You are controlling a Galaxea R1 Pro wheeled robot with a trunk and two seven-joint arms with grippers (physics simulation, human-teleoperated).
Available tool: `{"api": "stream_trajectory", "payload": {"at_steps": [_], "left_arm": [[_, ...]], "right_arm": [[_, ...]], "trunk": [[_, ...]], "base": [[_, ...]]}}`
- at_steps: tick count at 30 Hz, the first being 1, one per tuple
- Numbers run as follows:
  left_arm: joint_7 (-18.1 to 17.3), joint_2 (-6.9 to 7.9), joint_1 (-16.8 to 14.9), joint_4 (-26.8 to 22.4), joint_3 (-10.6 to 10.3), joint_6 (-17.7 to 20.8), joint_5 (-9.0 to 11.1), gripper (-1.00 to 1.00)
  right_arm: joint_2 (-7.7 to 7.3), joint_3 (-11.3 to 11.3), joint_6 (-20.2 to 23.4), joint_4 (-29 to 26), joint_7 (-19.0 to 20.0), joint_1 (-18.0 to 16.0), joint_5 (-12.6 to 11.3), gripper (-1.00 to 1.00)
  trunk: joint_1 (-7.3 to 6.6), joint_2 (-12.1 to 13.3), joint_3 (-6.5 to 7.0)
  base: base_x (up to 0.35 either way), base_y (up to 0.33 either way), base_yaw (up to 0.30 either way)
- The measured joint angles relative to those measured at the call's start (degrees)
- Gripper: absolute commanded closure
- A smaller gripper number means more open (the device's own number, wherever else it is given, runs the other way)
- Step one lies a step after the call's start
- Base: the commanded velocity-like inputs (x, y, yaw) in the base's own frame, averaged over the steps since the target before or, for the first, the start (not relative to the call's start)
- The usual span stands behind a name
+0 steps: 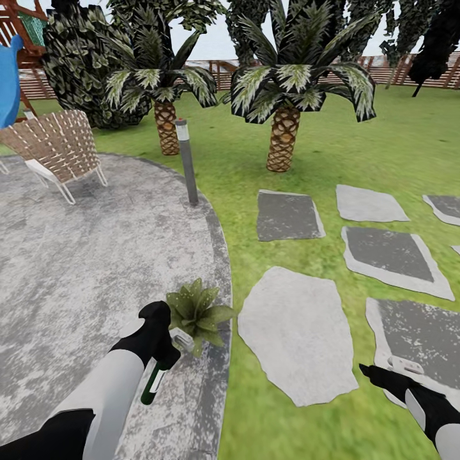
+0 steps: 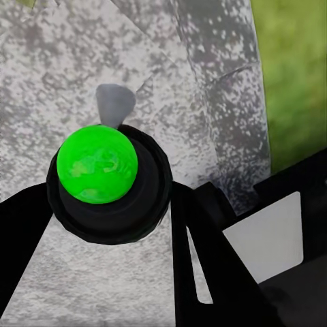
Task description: Pick up the pesticide atomizer in the garden and spray insectifuge to fully cover both potted plants in the garden.
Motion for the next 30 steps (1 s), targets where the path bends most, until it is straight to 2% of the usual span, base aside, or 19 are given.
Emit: {"api": "stream_trajectory", "payload": {"at_steps": [5, 26, 30], "left_arm": [[0.0, 0.0, 0.0, 0.0, 0.0, 0.0, 0.0, 1.0], [0.1, 0.18, 0.0, 0.0, 0.1, 0.0, 0.0, 1.0], [0.0, 0.21, 0.0, -0.1, 0.2, 0.0, 0.0, 1.0]], "right_arm": [[0.0, 0.0, 0.0, 0.0, 0.0, 0.0, 0.0, -1.0], [0.0, -0.1, 0.3, -0.2, 0.0, 0.0, -0.4, -1.0], [0.0, -0.1, 0.3, -0.2, 0.0, 0.0, -0.4, -1.0]], "trunk": [[0.0, 0.0, 0.0], [-4.61, 8.4, 3.77], [-5.49, 10.0, 4.43]], "base": [[0.0, 0.0, 0.001], [0.0, 0.0, 0.0], [0.0, 0.0, 0.172]]}}
